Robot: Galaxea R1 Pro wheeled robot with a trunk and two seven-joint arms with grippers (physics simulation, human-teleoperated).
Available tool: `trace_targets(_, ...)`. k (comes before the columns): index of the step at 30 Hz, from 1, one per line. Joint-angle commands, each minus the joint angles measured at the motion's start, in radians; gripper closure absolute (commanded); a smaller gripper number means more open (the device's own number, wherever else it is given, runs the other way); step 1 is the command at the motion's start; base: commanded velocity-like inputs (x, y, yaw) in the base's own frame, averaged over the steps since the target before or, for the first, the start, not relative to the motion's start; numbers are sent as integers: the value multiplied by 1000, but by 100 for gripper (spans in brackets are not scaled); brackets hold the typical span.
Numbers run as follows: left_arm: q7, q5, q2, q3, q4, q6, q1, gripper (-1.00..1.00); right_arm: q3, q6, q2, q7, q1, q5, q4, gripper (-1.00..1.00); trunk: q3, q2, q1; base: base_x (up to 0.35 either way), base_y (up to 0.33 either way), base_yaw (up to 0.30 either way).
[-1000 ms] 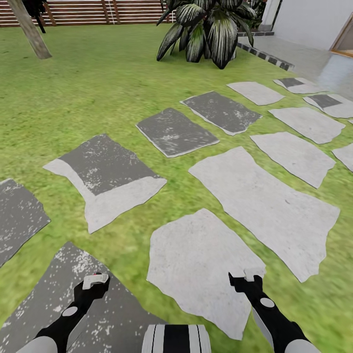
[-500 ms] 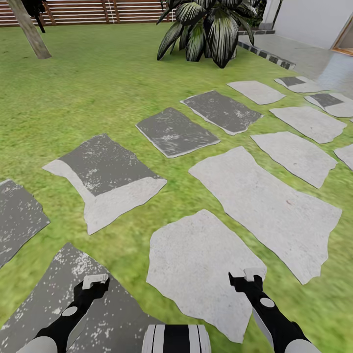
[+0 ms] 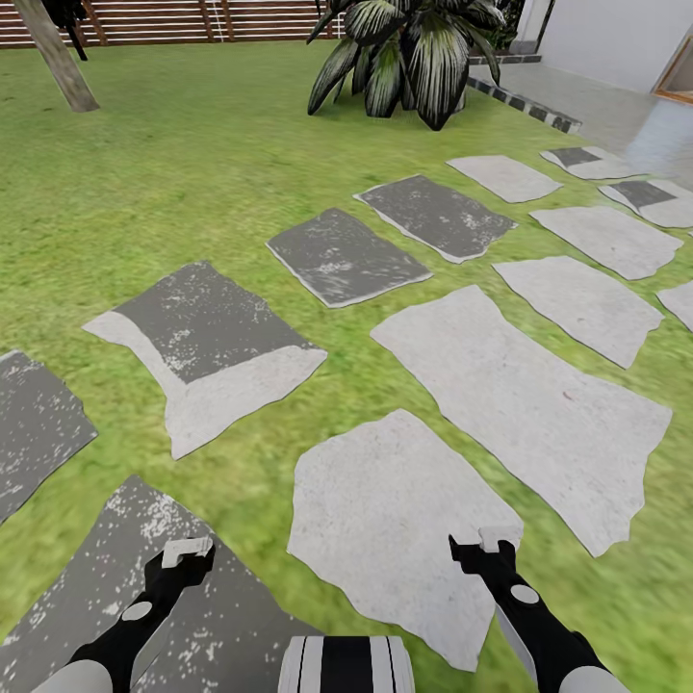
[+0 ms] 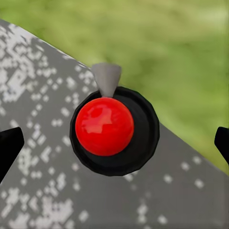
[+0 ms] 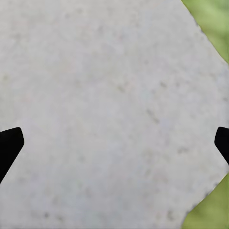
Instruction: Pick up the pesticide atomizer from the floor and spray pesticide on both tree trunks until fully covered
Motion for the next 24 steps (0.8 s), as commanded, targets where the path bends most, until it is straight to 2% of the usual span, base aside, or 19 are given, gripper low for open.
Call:
trace_targets(1,0,0,0,0,0,0,0,-100,0,0,0,0,0,0,0,-100,0,0,0,0,0,0)
trace_targets(24,0,0,2,3,0,0,0,-100,0,0,0,-1,0,0,0,-100,0,0,0,0,0,0)
